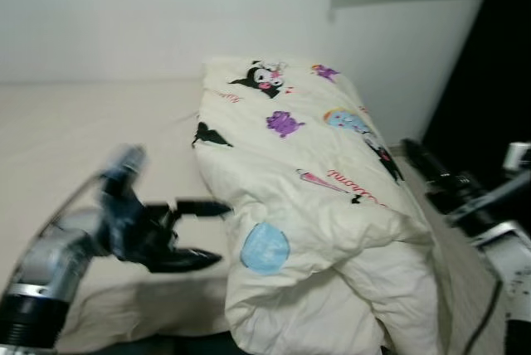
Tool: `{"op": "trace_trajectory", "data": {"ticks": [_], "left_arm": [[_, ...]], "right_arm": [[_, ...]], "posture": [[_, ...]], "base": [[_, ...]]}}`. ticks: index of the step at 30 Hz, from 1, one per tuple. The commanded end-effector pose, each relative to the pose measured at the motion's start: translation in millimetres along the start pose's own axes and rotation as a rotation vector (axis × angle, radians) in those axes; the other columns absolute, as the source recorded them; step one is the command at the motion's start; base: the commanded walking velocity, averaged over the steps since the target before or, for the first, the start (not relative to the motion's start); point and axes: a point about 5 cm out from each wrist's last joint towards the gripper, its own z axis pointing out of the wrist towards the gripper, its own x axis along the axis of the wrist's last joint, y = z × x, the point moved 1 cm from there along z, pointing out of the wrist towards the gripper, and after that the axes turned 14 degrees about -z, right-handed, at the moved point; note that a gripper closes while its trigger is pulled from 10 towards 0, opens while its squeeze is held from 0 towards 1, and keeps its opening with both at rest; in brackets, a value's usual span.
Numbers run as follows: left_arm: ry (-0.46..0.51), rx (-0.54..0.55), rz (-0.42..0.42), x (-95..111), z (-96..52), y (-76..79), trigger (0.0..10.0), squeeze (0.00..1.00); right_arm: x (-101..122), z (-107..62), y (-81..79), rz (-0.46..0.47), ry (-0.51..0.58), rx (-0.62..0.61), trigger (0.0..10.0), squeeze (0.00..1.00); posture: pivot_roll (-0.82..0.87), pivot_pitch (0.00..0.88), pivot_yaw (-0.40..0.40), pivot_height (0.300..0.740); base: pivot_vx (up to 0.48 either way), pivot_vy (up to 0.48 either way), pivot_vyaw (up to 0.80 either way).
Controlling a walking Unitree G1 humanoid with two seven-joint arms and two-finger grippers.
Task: Clean up the room
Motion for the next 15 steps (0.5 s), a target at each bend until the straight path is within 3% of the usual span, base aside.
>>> {"op": "trace_trajectory", "data": {"ticks": [1,2,4,6,8,9,10,12,15], "left_arm": [[0.092,0.163,0.038,0,-4.6,-20.5,10.0,0.0],[0.092,0.163,0.038,0,-4.6,-20.5,10.0,0.0],[0.111,0.494,0.123,-12,-4.1,-57.1,10.0,0.0],[0.111,0.494,0.123,-12,-4.1,-57.1,10.0,0.0],[-0.088,0.775,0.262,-45,-4.0,-78.0,10.0,0.0],[-0.217,0.834,0.349,-60,-0.6,-75.6,10.0,0.0],[-0.217,0.834,0.349,-60,-0.6,-75.6,10.0,0.0],[-0.341,0.827,0.432,-85,11.4,-63.7,10.0,0.0],[-0.371,0.778,0.439,-97,21.0,-54.9,10.0,0.0]], "right_arm": [[0,0.4,3.5,0.002,0.008,-0.028,10.0,0.0],[0,0.4,3.5,0.002,0.008,-0.028,10.0,0.0],[11,-3.6,19.3,-0.027,0.054,-0.149,10.0,0.0],[11,-3.6,19.3,-0.027,0.054,-0.149,10.0,0.0],[26,-14.5,45.5,-0.08,0.101,-0.348,10.0,0.0],[35,-24.3,61.2,-0.108,0.125,-0.459,10.0,0.0],[35,-24.3,61.2,-0.108,0.125,-0.459,10.0,0.0],[44,-42.5,84.0,-0.171,0.129,-0.627,10.0,0.0],[44,-51.7,93.5,-0.207,0.102,-0.702,10.0,0.0]], "posture": [[0.03,0.0,0.005,0.49],[0.03,0.0,0.005,0.49],[0.03,0.0,0.005,0.49],[0.03,0.0,0.005,0.49],[0.03,0.0,0.005,0.49],[0.03,0.0,0.005,0.49],[0.03,0.0,0.005,0.49],[0.03,0.0,0.004,0.49],[0.03,0.0,0.004,0.49]], "base": [[0.0,0.0,0.0],[0.0,0.0,0.0],[0.0,0.0,0.0],[0.0,0.0,0.0],[0.0,0.0,0.0],[0.0,0.0,0.0],[0.0,0.0,0.0],[0.0,0.0,0.0],[0.0,0.0,0.0]]}}
